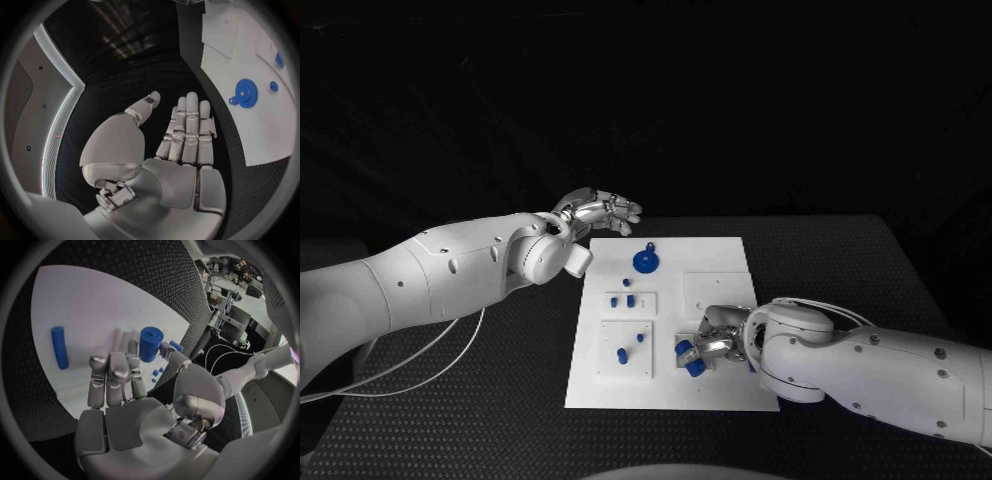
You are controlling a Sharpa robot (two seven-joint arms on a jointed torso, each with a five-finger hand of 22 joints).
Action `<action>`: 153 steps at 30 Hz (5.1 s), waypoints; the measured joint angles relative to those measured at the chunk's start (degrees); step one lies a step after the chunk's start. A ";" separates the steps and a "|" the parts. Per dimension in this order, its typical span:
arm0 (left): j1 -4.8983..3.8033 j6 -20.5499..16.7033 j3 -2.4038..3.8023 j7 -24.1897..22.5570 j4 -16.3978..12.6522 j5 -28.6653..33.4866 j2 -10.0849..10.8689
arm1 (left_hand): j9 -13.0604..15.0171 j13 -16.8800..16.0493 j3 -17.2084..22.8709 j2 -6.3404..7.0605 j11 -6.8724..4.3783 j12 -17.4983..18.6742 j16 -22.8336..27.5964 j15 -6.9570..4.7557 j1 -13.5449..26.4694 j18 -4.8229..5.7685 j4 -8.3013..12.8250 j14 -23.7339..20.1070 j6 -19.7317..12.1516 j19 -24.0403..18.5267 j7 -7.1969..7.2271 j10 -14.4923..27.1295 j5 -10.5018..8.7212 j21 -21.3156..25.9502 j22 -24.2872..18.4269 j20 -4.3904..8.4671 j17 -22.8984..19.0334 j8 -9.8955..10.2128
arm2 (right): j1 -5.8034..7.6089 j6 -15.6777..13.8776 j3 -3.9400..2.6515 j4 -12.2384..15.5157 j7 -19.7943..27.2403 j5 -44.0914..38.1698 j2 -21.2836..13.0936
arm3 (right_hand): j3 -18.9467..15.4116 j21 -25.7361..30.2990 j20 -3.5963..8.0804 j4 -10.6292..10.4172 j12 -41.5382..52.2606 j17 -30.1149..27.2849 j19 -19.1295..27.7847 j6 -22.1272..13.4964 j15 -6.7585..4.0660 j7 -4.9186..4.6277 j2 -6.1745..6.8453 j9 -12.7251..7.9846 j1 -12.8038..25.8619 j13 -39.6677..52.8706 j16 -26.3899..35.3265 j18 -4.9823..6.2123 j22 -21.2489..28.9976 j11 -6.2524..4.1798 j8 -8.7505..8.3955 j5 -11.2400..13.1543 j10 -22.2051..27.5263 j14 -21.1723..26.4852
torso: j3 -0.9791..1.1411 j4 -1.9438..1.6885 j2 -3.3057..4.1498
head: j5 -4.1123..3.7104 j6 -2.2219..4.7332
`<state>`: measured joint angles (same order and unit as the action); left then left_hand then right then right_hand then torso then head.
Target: Assemble the parts on the task board
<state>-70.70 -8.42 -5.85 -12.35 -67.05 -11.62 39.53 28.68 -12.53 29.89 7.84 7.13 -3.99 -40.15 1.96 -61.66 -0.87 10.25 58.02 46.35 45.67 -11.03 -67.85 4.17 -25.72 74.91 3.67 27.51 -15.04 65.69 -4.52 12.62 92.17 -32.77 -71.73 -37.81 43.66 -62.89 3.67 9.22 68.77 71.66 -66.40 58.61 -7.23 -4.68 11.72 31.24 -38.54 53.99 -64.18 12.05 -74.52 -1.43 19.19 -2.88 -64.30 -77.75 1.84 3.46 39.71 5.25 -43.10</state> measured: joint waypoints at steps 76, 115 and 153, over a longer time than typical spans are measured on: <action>0.00 0.37 -0.01 0.53 -0.01 -0.03 0.15 | 0.00 -0.01 -0.13 -0.22 -0.02 0.00 0.22 0.00 0.22 0.00 -0.45 0.00 -0.21 0.00 -0.21 0.00 0.00 0.00 0.00 0.00 0.26 0.00 | 0.46 1.03 -0.07 0.55 2.97 0.89 -1.85 | -10.96 -1.34 0.11 5.49 -3.17 0.12 0.50 3.09 -0.62 0.59 -9.03 -2.88 1.11 3.32 -3.40 0.39 0.80 -0.85 -0.56 0.00 -2.09 0.15 | 0.09 -0.01 0.05 | 0.05 -0.26; 0.00 0.48 0.00 0.66 0.06 -0.05 0.06 | 0.00 -0.01 -0.13 -0.22 -0.02 0.00 0.44 0.00 0.22 0.00 -0.44 0.00 -0.21 0.00 -0.21 0.00 0.00 0.23 0.02 0.00 0.39 0.00 | 0.14 2.63 -0.14 0.11 2.94 -4.41 -1.25 | -6.42 -1.66 -0.32 2.46 -4.28 -1.27 0.12 3.54 -0.34 0.41 2.46 -4.11 -2.36 4.72 -3.39 0.88 1.46 -0.62 -0.78 0.00 -2.67 0.27 | 0.05 0.04 0.01 | 0.00 -0.51; -0.01 0.47 -0.01 0.60 0.13 -0.06 0.34 | 0.00 -0.01 -0.10 -0.22 -0.02 0.00 0.44 0.00 0.22 0.00 -0.73 0.00 -0.21 0.00 -0.21 0.00 0.00 0.23 -0.01 0.00 0.49 0.00 | 2.95 6.29 -1.39 2.45 0.97 2.75 -14.73 | -4.64 -0.95 -1.01 1.82 -5.16 -3.89 0.81 0.56 -0.35 0.16 -1.60 3.86 -5.80 5.18 -0.99 1.33 2.15 -0.20 1.90 0.00 -2.23 1.33 | 0.17 0.16 0.01 | -2.72 0.82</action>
<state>-70.70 -7.94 -5.86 -11.75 -66.92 -11.68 39.87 28.68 -12.54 29.79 7.62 7.11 -3.99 -39.71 1.96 -61.44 -0.87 9.52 58.02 46.14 45.67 -11.23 -67.85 4.17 -25.50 74.90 3.67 28.00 -15.04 68.63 1.77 11.22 94.63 -31.80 -68.98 -52.54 39.02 -63.84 2.66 11.04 63.61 67.77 -65.59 59.17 -7.58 -4.52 10.12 35.10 -44.34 59.17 -65.17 13.38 -72.37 -1.63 21.08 -2.88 -66.53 -76.43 2.01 3.61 39.72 2.53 -42.28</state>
